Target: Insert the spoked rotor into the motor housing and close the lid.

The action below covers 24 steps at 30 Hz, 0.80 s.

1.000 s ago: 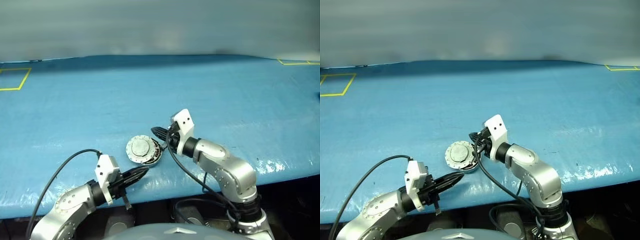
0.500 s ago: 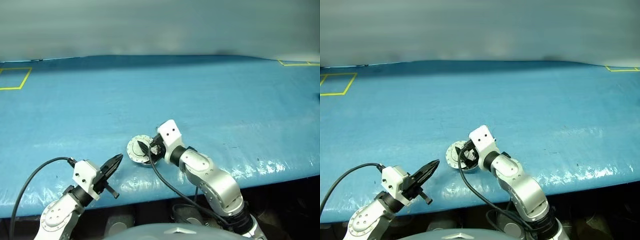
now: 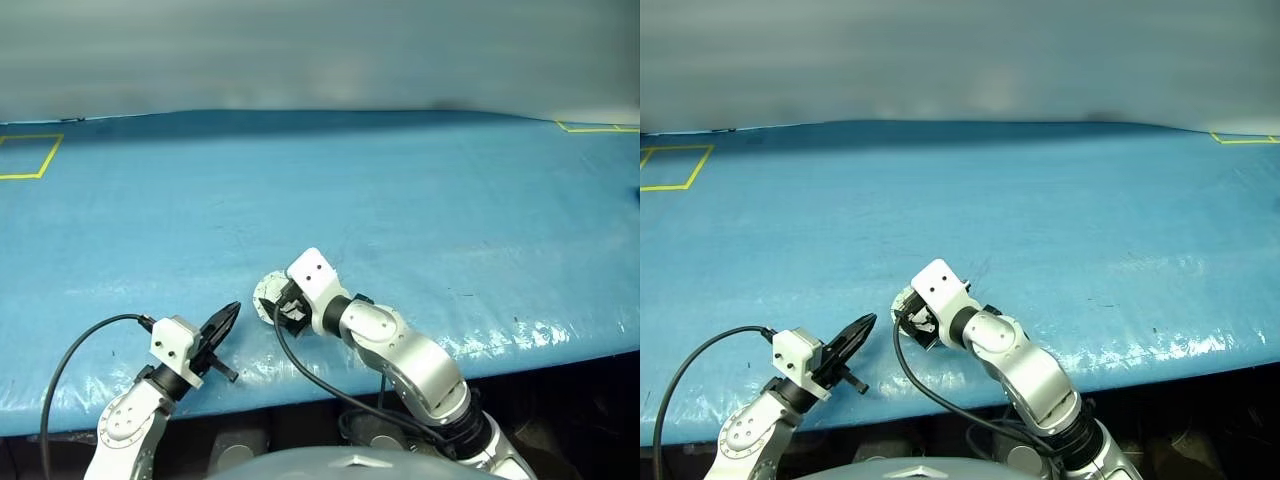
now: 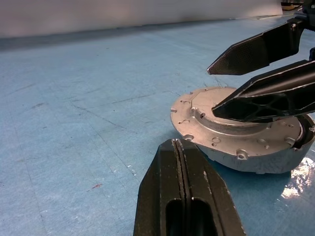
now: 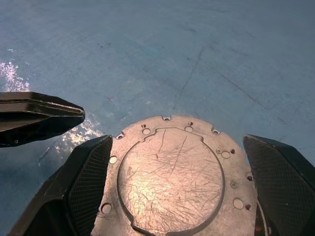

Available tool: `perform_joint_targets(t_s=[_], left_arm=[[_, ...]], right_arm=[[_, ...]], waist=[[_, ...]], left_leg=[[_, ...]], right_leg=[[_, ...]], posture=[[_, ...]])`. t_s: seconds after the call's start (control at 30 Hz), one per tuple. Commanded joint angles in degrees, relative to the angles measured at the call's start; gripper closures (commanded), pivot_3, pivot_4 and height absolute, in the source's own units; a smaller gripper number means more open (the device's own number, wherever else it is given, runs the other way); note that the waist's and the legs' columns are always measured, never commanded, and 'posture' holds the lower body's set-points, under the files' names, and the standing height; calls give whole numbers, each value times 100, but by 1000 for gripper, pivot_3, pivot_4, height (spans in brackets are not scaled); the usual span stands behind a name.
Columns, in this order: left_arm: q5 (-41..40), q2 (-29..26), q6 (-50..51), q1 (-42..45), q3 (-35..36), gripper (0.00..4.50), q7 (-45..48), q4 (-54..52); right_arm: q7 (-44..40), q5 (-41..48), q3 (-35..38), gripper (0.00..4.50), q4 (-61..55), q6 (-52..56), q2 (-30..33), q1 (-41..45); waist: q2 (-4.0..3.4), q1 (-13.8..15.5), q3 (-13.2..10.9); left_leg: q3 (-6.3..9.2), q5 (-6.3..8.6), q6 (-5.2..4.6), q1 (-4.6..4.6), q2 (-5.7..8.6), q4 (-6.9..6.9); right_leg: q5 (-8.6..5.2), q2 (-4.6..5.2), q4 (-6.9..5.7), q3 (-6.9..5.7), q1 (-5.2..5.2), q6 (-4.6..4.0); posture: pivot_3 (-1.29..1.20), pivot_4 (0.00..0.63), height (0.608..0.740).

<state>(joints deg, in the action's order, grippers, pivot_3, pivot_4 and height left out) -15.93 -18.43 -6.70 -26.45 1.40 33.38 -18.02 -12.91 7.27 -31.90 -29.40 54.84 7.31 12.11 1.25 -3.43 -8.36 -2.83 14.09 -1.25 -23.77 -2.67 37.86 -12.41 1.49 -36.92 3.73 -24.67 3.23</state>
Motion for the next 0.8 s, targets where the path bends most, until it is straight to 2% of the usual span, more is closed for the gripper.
perform_joint_targets(t_s=[0.03, 0.33, 0.47, 0.5, 0.67, 0.8], left_arm=[[-40, 18, -118, 34, -15, 4500, 22, -58], [-23, 39, -18, 33, -54, 4500, -16, -190], [-39, 38, -2, 34, -62, 4500, -41, -216], [-40, 36, 0, 37, -66, 4500, -47, -217], [-47, 24, 6, 54, -99, 4500, -59, -202], [-70, 32, -8, 101, -143, 4500, -31, -152]], right_arm=[[-37, -17, -17, 25, -15, -44, 13, -17], [-91, -65, -67, 25, 170, -188, 102, -137], [-85, -114, -53, 1276, 232, -327, 100, -162], [-94, -119, -37, 1466, 231, -349, 98, -160], [-286, 2, 101, 1464, 124, -297, 127, -57], [-847, 385, 381, 1464, 52, -45, 309, 286]], waist=[[0, 1, 0], [2, 0, 1], [7, 0, 5], [8, 0, 6], [9, 1, 6], [9, 2, 6]], left_leg=[[0, 0, 0, 1, 0, 0], [1, 0, 0, 4, 1, 0], [1, 0, 0, 9, 0, 0], [1, 0, 0, 9, 0, 1], [1, 0, 0, 9, -3, 3], [1, 0, 0, 8, -2, 4]], right_leg=[[0, 0, -1, 0, 1, 0], [0, -1, 0, -1, 3, 0], [-1, -1, 0, -1, 4, 1], [-1, 0, 0, -1, 4, 1], [-1, 0, 0, -1, 3, 1], [0, 0, -1, -1, 4, 1]], posture=[[0, 150, 740], [0, 150, 740], [0, 150, 740], [0, 150, 740], [0, 150, 740], [0, 150, 740]])
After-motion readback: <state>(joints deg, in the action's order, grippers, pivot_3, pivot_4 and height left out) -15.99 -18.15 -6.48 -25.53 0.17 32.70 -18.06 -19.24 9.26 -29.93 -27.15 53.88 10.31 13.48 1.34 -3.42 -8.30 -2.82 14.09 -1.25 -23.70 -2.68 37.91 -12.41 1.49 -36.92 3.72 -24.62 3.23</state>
